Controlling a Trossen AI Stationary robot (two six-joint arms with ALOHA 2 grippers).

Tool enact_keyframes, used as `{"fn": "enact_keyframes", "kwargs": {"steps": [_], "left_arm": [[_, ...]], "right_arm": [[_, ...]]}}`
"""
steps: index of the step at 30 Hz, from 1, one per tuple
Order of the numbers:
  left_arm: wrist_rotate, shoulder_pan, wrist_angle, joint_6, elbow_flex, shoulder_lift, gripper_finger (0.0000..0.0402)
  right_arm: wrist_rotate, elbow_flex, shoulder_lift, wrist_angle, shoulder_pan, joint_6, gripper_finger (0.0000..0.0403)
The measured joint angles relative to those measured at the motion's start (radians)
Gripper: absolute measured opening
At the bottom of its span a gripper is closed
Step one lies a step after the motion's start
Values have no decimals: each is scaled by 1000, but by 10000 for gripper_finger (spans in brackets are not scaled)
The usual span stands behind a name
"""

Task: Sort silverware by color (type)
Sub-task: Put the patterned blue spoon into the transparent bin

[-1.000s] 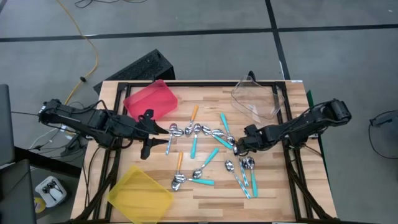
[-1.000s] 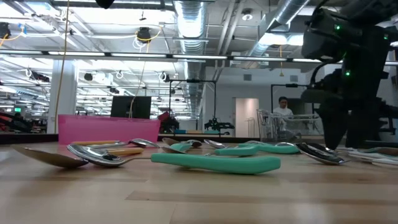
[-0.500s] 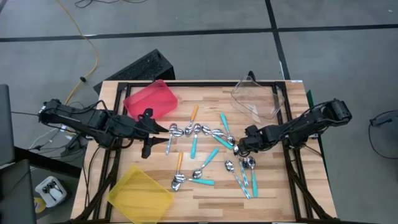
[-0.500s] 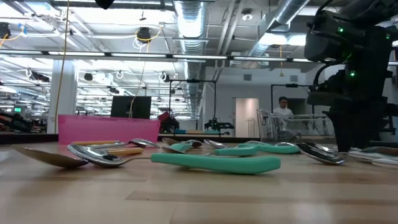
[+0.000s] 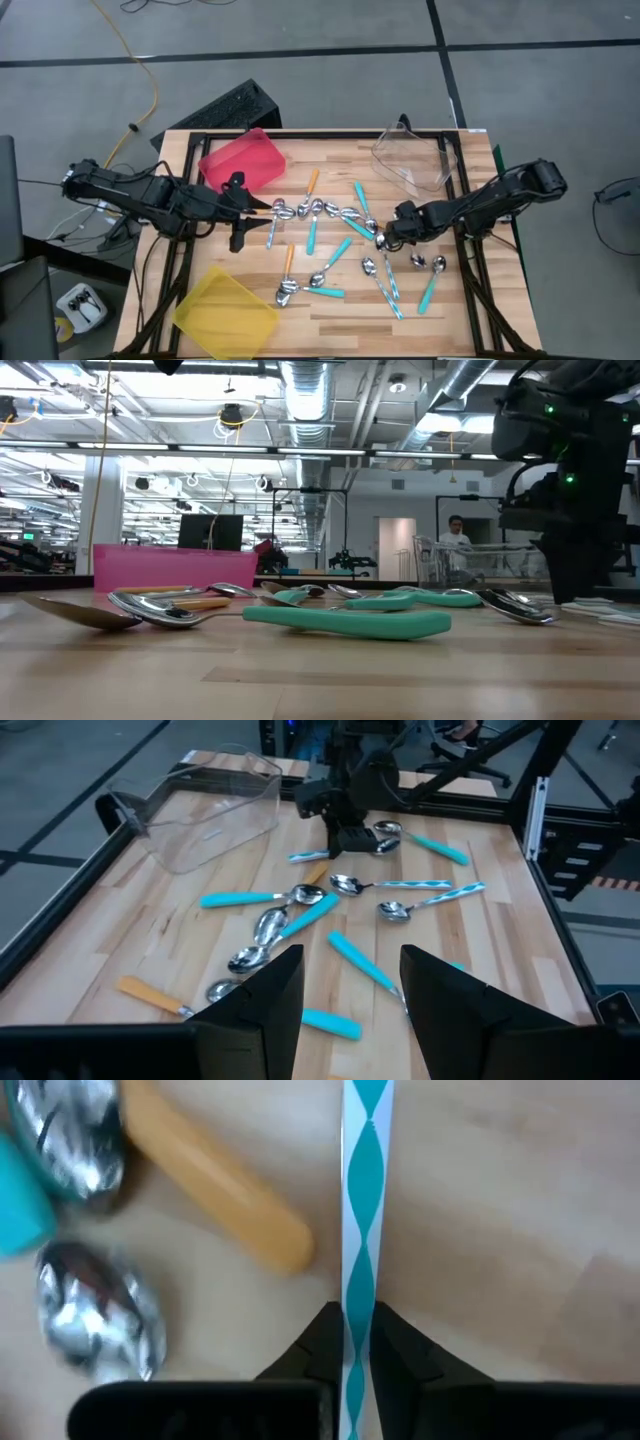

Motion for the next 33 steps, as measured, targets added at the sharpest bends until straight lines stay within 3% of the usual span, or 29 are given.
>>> {"fn": "enact_keyframes", "kwargs": {"steps": [4,14,26,33], "left_arm": [[0,0,0,0,0,0,151],[-10,0,0,0,0,0,151],[-52,0,3,16,0,0,151],[-53,0,4,12,0,0,151]], "right_arm": [[-4,37,-57,-58,-2,-31,58],[125,180,-225,-167,-91,-238,60],[388,425,-284,-162,-391,-898,60],[516,424,-269,-123,-611,-1184,60]]}}
